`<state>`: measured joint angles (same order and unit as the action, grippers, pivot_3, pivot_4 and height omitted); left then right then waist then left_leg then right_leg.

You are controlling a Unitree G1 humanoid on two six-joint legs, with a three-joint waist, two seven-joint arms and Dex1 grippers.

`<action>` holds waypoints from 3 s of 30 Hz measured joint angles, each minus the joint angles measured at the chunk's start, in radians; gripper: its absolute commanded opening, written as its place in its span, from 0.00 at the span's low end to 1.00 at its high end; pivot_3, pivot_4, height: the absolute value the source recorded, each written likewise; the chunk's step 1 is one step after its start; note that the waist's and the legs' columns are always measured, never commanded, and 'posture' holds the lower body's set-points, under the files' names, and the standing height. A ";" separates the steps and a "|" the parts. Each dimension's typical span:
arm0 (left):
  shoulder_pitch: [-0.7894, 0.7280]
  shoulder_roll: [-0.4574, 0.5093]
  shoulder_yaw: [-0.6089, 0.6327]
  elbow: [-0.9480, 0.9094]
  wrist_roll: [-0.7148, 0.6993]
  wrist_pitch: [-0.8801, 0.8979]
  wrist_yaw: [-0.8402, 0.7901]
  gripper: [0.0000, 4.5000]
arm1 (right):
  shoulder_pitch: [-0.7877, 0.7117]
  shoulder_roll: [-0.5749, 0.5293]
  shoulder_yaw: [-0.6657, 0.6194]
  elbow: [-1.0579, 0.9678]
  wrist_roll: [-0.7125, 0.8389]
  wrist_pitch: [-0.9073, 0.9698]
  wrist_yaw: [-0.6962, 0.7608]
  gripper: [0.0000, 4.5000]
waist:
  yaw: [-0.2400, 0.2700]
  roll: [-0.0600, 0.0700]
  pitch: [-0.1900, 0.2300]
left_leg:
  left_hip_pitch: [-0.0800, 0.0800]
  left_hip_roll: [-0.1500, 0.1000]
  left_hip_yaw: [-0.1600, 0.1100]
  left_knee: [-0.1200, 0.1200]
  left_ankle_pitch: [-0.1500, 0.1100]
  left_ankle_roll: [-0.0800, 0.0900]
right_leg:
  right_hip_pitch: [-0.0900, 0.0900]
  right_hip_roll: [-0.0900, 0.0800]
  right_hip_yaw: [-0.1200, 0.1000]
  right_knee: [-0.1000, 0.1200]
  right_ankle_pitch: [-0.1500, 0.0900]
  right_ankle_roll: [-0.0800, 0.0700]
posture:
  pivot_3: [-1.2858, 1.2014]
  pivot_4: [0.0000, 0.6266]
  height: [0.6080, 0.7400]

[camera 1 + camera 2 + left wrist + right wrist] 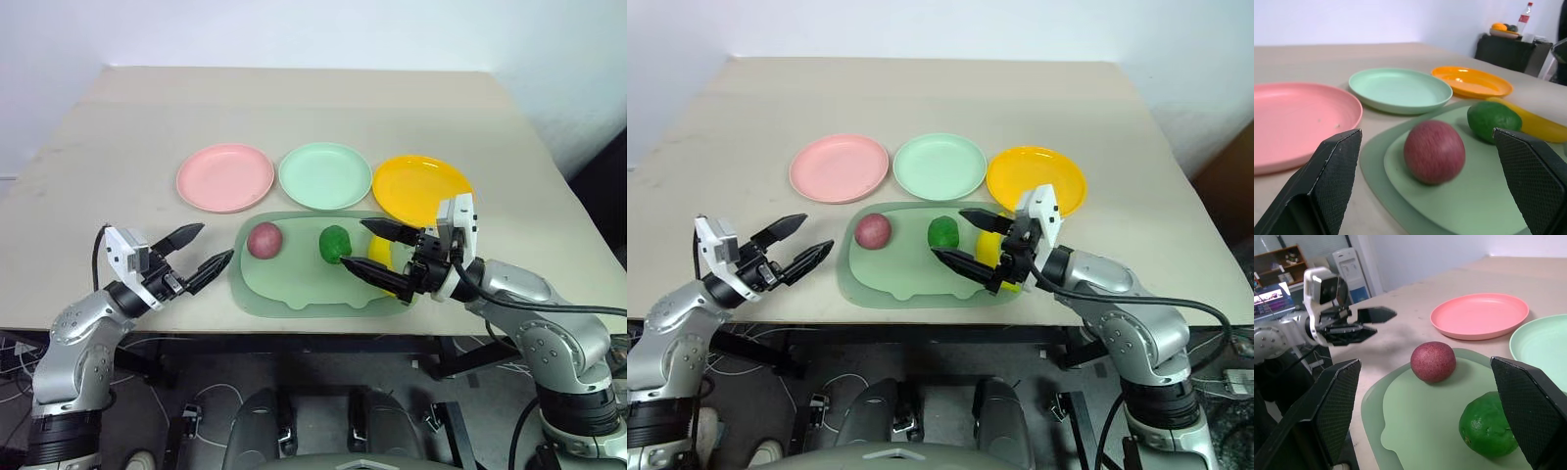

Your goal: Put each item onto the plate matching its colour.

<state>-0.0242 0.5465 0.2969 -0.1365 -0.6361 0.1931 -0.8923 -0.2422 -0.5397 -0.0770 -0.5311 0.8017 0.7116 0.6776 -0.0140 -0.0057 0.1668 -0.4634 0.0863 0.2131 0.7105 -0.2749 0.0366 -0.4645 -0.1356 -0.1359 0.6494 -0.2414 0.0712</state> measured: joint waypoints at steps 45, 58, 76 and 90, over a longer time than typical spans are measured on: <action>-0.098 -0.049 -0.164 -0.041 0.001 0.061 -0.107 1.00 | 0.033 0.079 0.036 0.005 -0.147 0.375 -0.476 1.00 | -0.001 0.000 0.000 | -0.001 0.000 0.000 0.000 0.001 -0.001 | 0.002 0.001 0.000 0.000 0.000 0.000 | 0.52 0.24 0.66; -0.109 -0.049 -0.165 -0.009 0.016 0.037 -0.118 1.00 | 0.005 0.093 0.080 0.006 -0.224 0.423 -0.512 0.41 | -0.002 0.000 0.000 | -0.001 0.000 0.000 0.000 0.001 -0.001 | 0.002 0.001 0.000 0.000 0.000 0.000 | 0.52 0.24 0.66; -0.121 -0.039 -0.161 0.003 0.017 0.035 -0.122 1.00 | -0.285 0.058 -0.099 0.142 -0.176 0.378 -0.426 0.39 | -0.005 0.001 0.000 | 0.000 0.000 0.000 0.000 0.001 -0.001 | 0.001 0.001 0.000 0.000 0.000 0.000 | 0.52 0.24 0.66; -0.053 -0.037 -0.143 -0.079 0.016 0.037 -0.044 1.00 | -0.562 0.060 0.062 0.911 -0.488 0.023 -0.283 0.39 | -0.017 0.002 0.001 | -0.002 -0.001 0.003 0.000 0.003 0.000 | 0.001 0.002 0.000 0.003 0.002 0.004 | 0.52 0.24 0.66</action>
<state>-0.0768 0.5097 0.1540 -0.2153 -0.6202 0.2297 -0.9367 -0.8042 -0.4801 -0.0151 0.3796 0.3134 0.7350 0.3943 -0.0314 -0.0036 0.1679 -0.4650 0.0852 0.2161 0.7102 -0.2718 0.0368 -0.4632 -0.1338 -0.1354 0.6526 -0.2397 0.0751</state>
